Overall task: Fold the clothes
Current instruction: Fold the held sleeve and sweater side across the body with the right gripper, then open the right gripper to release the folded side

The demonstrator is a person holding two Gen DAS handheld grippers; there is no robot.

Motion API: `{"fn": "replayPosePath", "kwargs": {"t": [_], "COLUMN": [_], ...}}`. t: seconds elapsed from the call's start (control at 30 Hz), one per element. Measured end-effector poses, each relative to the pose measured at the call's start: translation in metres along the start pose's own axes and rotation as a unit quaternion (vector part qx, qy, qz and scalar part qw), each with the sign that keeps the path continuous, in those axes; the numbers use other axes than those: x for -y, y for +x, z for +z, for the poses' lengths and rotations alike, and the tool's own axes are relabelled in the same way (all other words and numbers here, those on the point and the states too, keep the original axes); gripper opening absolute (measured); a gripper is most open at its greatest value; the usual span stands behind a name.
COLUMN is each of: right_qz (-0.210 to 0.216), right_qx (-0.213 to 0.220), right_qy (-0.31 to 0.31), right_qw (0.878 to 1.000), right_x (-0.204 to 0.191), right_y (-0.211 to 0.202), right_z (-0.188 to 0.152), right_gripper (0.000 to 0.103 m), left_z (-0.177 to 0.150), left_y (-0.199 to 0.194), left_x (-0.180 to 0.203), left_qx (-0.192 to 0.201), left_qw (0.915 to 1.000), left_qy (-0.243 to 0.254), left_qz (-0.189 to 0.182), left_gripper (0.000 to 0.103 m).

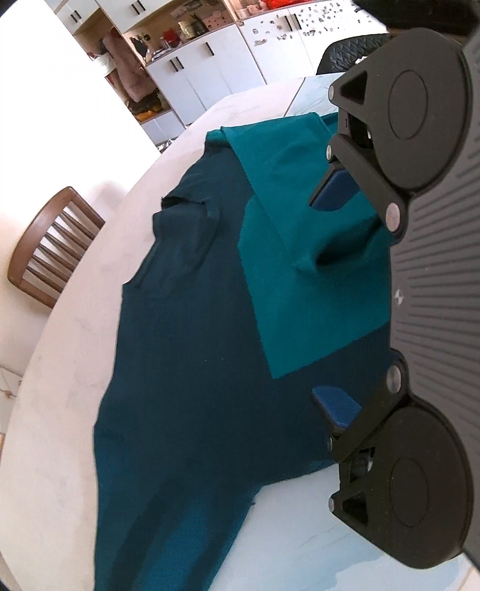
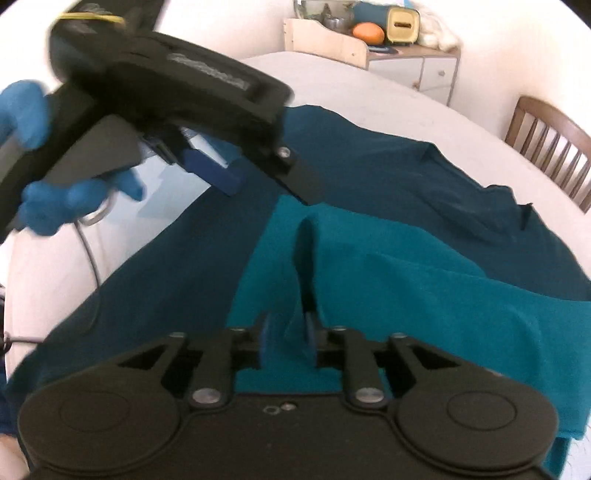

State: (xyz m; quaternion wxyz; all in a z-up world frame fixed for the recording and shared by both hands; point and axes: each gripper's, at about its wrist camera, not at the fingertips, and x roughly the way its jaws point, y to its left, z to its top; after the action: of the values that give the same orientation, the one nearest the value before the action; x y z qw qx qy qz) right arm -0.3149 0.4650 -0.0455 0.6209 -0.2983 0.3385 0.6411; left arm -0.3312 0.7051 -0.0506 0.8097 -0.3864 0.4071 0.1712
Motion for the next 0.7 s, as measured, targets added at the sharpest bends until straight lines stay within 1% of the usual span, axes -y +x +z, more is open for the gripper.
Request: {"fn": "replayPosePath", "kwargs": {"t": [0.07, 0.17, 0.23, 0.3, 0.33, 0.4, 0.47, 0.53, 0.57, 0.6, 0.63, 0.67, 0.7], "right_qz": [-0.014, -0.047, -0.051, -0.047, -0.049, -0.058, -0.065, -0.08, -0.09, -0.099, -0.108, -0.117, -0.128], "right_qx": [0.002, 0.0, 0.001, 0.005, 0.008, 0.012, 0.015, 0.013, 0.009, 0.004, -0.001, -0.004, -0.005], "right_qy": [-0.013, 0.019, 0.043, 0.06, 0.06, 0.054, 0.043, 0.034, 0.035, 0.041, 0.052, 0.066, 0.08], "right_qw": [1.0, 0.999, 0.998, 0.997, 0.997, 0.997, 0.997, 0.996, 0.995, 0.994, 0.993, 0.991, 0.989], "right_x": [0.001, 0.029, 0.043, 0.048, 0.046, 0.042, 0.041, 0.047, 0.053, 0.061, 0.07, 0.078, 0.087], "right_y": [-0.009, -0.026, -0.029, -0.028, -0.028, -0.028, -0.032, -0.038, -0.041, -0.043, -0.046, -0.049, -0.053], "right_z": [-0.008, -0.022, -0.025, -0.022, -0.021, -0.021, -0.028, -0.037, -0.043, -0.05, -0.056, -0.061, -0.066], "right_gripper": [0.103, 0.103, 0.103, 0.103, 0.103, 0.103, 0.103, 0.103, 0.103, 0.103, 0.103, 0.103, 0.103], "left_z": [-0.002, -0.004, -0.005, -0.005, -0.005, -0.006, -0.007, -0.008, -0.009, -0.011, -0.014, -0.017, -0.021], "left_y": [0.005, 0.014, 0.019, 0.023, 0.026, 0.029, 0.033, 0.034, 0.035, 0.037, 0.041, 0.045, 0.051], "left_x": [0.002, 0.005, 0.011, 0.017, 0.022, 0.033, 0.044, 0.059, 0.068, 0.078, 0.087, 0.094, 0.1], "left_qx": [-0.006, -0.015, -0.018, -0.022, -0.025, -0.029, -0.033, -0.027, -0.022, -0.017, -0.013, -0.01, -0.007], "left_qw": [1.0, 0.9998, 0.9996, 0.9994, 0.9994, 0.9994, 0.9983, 0.9944, 0.9899, 0.9822, 0.9725, 0.9606, 0.9465], "left_qy": [0.0, -0.005, -0.009, -0.01, -0.004, 0.021, 0.045, 0.095, 0.132, 0.177, 0.22, 0.264, 0.307], "left_qz": [-0.002, -0.009, -0.017, -0.026, -0.023, -0.001, 0.02, 0.038, 0.048, 0.061, 0.075, 0.088, 0.1], "left_gripper": [0.102, 0.102, 0.102, 0.102, 0.102, 0.102, 0.102, 0.102, 0.102, 0.102, 0.102, 0.102, 0.102]}}
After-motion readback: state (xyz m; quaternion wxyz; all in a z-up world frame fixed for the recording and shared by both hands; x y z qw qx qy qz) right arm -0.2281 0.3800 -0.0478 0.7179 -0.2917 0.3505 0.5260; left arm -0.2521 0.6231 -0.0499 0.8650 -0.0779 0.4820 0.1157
